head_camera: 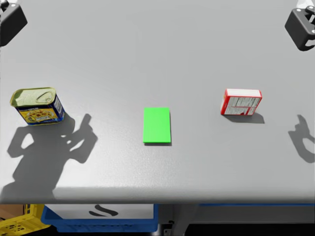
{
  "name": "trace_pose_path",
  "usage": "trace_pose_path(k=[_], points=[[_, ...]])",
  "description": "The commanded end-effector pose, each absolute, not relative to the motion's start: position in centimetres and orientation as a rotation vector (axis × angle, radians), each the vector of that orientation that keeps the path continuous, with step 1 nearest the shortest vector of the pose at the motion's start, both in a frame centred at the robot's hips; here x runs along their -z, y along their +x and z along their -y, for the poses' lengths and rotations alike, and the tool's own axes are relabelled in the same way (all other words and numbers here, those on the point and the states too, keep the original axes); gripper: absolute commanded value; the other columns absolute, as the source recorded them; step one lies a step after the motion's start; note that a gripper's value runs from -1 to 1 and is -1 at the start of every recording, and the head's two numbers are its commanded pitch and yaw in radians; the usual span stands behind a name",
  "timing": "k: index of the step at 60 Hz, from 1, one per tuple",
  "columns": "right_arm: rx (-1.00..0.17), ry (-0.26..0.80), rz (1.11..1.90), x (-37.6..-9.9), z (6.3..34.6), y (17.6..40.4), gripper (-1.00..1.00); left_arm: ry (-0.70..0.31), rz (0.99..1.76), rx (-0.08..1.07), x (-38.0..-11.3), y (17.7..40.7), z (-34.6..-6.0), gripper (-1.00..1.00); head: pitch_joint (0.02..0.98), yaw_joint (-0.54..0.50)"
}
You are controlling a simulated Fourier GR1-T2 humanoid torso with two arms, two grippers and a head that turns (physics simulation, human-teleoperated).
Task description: Look at the card. If it is red, pick the object on the left. If it is green, pick the object on the right.
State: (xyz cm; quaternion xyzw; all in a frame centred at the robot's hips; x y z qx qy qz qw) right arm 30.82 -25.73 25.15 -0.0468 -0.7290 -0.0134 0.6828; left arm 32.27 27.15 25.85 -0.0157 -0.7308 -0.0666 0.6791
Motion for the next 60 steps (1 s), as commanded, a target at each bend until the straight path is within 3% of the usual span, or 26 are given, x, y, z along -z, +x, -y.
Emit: trace_pose_path(k=[1,24,49,60], points=[[0.027,-0.112,1.636,-25.18,25.76,30.83,-1.00,-0.034,1.642,0.152,-25.87,32.28,-27.11,-1.00,0.950,0.00],[0.026,-0.112,1.633,-25.17,25.73,30.81,-1.00,-0.037,1.644,0.157,-25.92,32.18,-26.90,-1.00,0.939,-0.03],[0.025,-0.107,1.633,-25.11,25.69,30.80,-1.00,-0.037,1.644,0.157,-25.94,32.13,-26.85,-1.00,0.887,-0.26],[0.027,-0.107,1.632,-25.08,25.71,30.83,-1.00,-0.042,1.641,0.162,-25.77,32.26,-26.73,-1.00,0.875,-0.30]])
